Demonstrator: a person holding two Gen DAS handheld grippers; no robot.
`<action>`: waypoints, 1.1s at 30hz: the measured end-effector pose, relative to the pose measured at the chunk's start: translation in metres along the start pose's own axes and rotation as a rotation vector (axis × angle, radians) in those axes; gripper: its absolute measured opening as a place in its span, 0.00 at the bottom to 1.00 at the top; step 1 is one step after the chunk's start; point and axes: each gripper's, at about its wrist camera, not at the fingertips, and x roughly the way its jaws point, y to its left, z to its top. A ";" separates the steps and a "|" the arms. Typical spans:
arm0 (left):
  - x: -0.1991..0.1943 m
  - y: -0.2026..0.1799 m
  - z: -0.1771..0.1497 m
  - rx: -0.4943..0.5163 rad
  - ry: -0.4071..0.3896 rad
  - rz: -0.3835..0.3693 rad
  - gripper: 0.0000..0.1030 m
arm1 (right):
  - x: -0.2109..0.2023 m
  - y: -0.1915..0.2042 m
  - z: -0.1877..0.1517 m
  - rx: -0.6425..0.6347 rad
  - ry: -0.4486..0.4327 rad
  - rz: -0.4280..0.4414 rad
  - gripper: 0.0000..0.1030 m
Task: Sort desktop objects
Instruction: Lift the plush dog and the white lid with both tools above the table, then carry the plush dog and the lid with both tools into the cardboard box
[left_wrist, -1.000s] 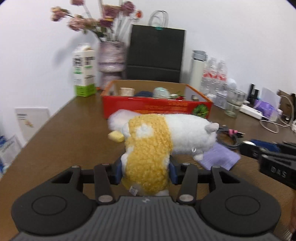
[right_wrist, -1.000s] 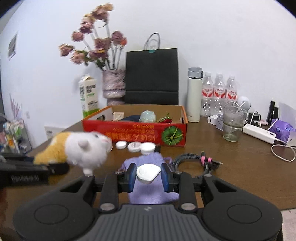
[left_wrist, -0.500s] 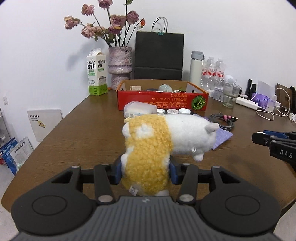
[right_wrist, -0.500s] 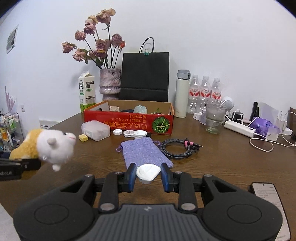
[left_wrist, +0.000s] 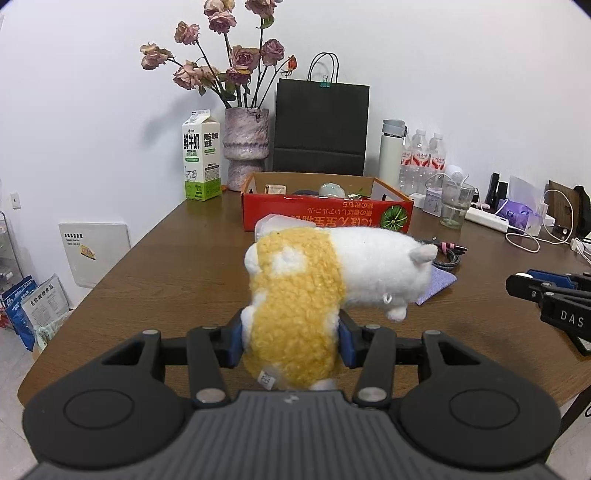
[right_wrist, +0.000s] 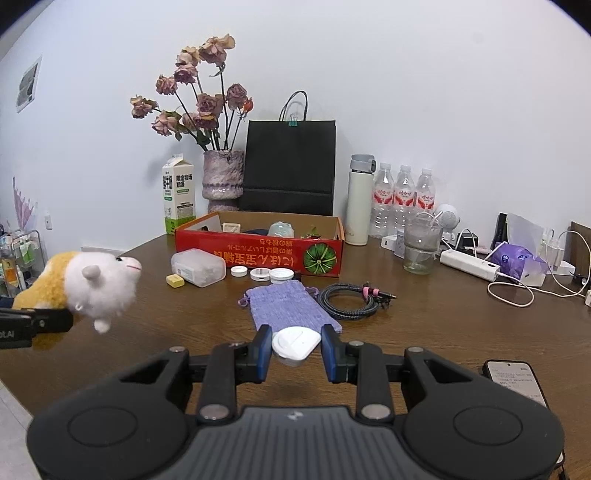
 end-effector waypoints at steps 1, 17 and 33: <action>0.002 0.000 0.000 0.000 0.002 -0.001 0.47 | 0.001 0.000 0.000 0.000 0.001 0.001 0.26; 0.076 0.003 0.049 0.013 -0.010 -0.031 0.47 | 0.072 -0.010 0.034 0.016 0.023 0.013 0.26; 0.185 0.021 0.172 0.013 -0.031 -0.077 0.47 | 0.187 -0.034 0.138 0.060 -0.013 0.092 0.26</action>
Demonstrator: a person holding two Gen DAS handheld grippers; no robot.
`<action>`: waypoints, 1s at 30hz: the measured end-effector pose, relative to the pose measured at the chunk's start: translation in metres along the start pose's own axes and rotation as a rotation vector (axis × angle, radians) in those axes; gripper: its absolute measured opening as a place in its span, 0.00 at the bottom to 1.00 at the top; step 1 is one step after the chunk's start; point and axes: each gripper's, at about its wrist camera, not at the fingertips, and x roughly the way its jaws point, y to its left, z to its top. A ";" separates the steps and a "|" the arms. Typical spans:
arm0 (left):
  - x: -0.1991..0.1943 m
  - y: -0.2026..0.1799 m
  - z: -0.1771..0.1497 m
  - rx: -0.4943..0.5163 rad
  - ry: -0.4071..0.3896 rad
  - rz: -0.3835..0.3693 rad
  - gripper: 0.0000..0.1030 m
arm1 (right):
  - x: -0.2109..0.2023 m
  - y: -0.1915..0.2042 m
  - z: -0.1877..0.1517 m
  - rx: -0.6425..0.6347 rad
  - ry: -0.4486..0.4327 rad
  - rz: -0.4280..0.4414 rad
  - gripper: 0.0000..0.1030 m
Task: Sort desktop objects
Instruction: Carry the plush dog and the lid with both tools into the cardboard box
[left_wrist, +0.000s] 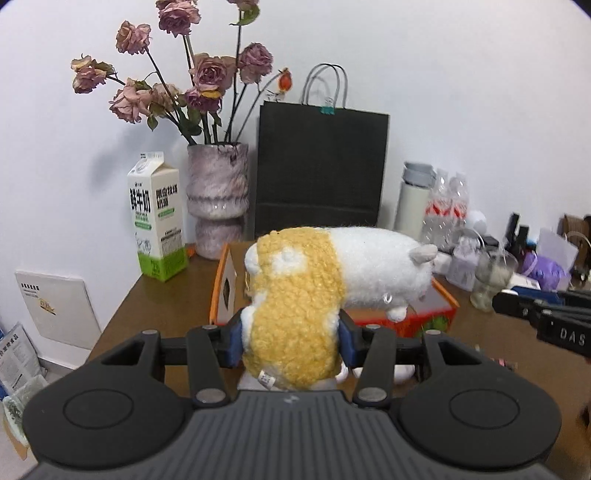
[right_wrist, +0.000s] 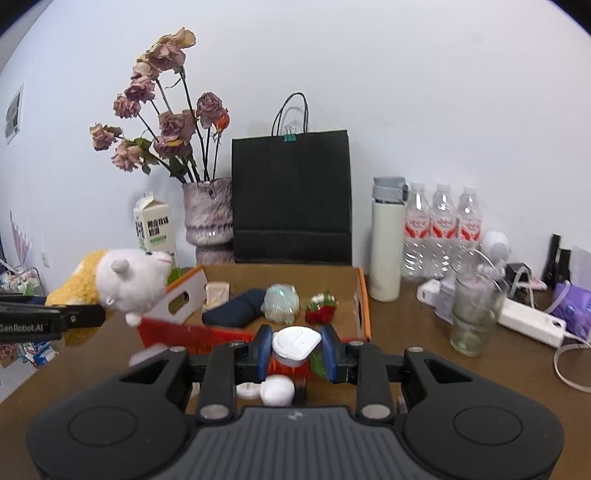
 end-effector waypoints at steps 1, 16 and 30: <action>0.005 0.002 0.007 -0.002 -0.001 -0.002 0.47 | 0.006 -0.001 0.008 -0.005 -0.005 0.005 0.26; 0.132 0.019 0.116 -0.060 0.157 -0.032 0.48 | 0.130 -0.041 0.121 0.100 0.099 0.037 0.26; 0.277 -0.002 0.061 -0.006 0.438 0.019 0.49 | 0.300 -0.058 0.077 0.007 0.448 -0.106 0.26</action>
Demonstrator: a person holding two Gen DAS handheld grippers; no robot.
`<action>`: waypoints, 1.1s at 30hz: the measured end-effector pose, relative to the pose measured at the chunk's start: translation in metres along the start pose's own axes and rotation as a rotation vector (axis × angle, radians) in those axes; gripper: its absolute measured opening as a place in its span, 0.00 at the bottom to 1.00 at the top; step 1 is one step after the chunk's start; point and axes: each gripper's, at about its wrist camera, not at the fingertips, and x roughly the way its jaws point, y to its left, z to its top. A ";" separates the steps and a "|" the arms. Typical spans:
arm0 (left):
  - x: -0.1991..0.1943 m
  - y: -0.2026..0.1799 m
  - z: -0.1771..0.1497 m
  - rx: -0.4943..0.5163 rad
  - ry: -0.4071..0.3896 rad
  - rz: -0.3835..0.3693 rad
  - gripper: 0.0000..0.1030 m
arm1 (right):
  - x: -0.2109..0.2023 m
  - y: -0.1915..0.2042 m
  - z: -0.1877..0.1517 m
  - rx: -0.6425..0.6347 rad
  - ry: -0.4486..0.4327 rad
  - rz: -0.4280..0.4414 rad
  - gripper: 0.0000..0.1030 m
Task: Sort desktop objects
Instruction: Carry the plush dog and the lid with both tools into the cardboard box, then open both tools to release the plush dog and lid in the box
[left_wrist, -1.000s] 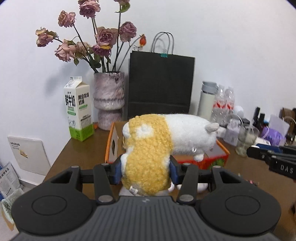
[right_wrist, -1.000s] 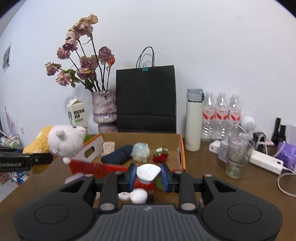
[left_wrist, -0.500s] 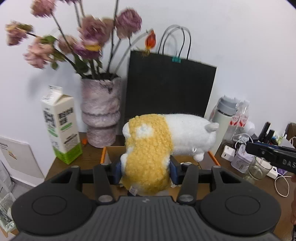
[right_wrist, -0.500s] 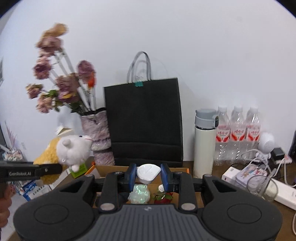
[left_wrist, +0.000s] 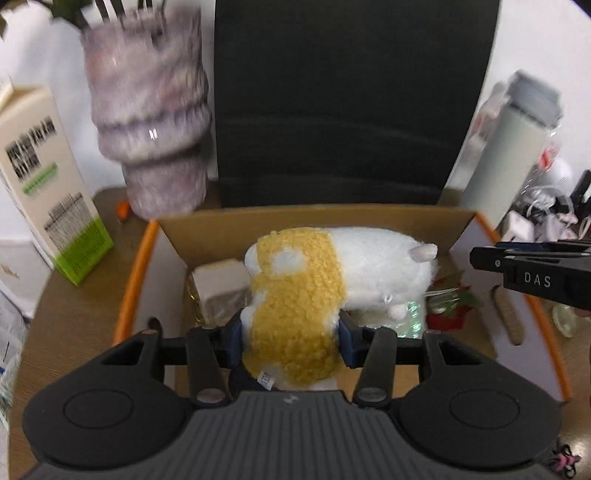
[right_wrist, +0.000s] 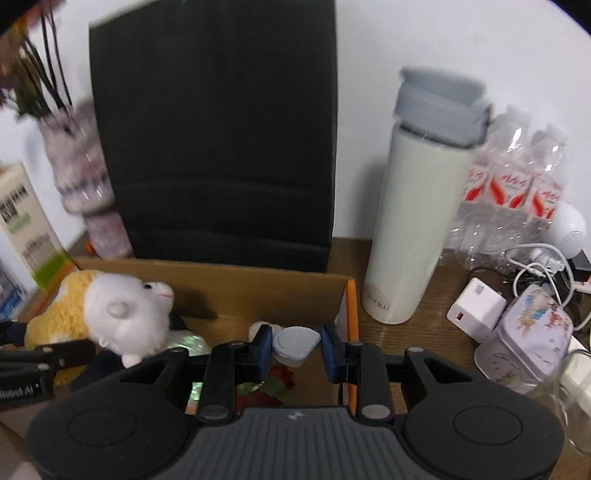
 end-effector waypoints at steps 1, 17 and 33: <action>0.005 -0.001 -0.001 0.007 -0.001 0.008 0.50 | 0.007 0.002 0.001 -0.010 0.016 -0.013 0.26; -0.002 -0.008 0.007 0.055 -0.037 -0.046 0.77 | 0.037 0.020 0.004 -0.117 0.086 -0.090 0.43; -0.084 0.019 -0.005 -0.050 0.014 0.016 0.91 | -0.073 0.015 -0.006 -0.041 0.026 -0.017 0.59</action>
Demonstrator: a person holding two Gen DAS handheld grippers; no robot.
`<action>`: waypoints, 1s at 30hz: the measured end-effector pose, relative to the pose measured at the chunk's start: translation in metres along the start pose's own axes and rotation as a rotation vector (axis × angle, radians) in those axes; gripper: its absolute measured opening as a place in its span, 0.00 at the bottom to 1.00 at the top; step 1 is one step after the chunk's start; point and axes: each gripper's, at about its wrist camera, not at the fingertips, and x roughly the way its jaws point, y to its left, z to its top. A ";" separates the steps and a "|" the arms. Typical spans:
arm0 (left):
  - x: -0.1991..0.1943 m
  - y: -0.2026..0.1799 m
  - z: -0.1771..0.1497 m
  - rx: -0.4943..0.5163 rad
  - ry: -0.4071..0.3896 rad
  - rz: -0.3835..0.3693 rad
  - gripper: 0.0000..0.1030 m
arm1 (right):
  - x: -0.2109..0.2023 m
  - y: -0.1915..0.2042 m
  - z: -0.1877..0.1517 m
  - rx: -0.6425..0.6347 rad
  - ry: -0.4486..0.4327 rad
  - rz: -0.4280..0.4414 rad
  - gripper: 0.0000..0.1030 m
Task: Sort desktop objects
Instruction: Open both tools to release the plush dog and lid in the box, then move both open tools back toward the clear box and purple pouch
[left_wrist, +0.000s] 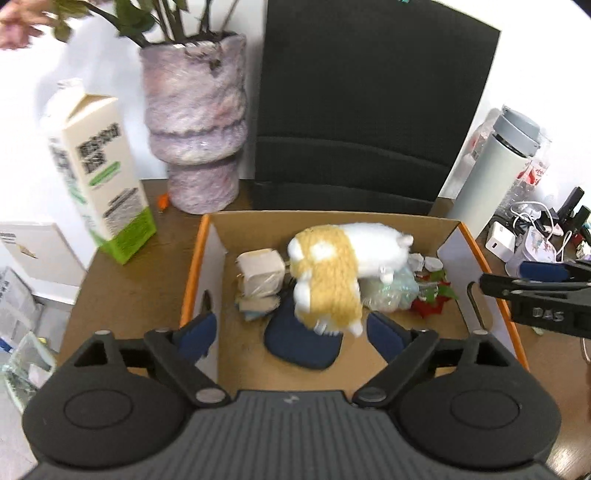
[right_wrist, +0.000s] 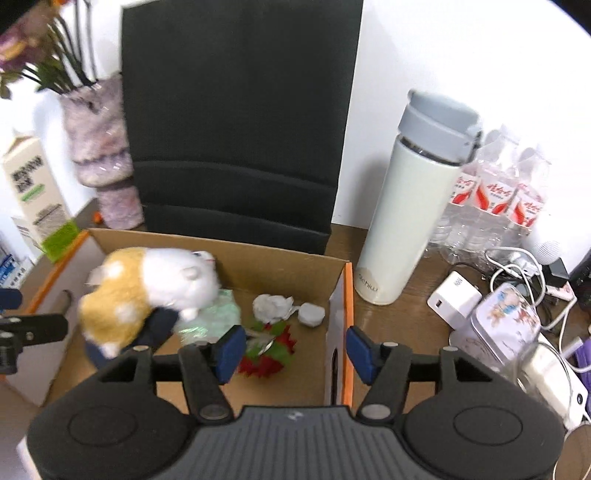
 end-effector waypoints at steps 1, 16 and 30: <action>-0.007 -0.001 -0.005 0.005 -0.004 0.010 0.91 | -0.011 0.002 -0.004 0.001 -0.010 0.005 0.60; -0.101 0.002 -0.055 -0.006 -0.080 -0.018 0.97 | -0.116 0.034 -0.054 -0.057 -0.122 0.047 0.76; -0.125 -0.005 -0.178 0.012 -0.234 0.041 1.00 | -0.145 0.045 -0.173 0.072 -0.248 0.126 0.85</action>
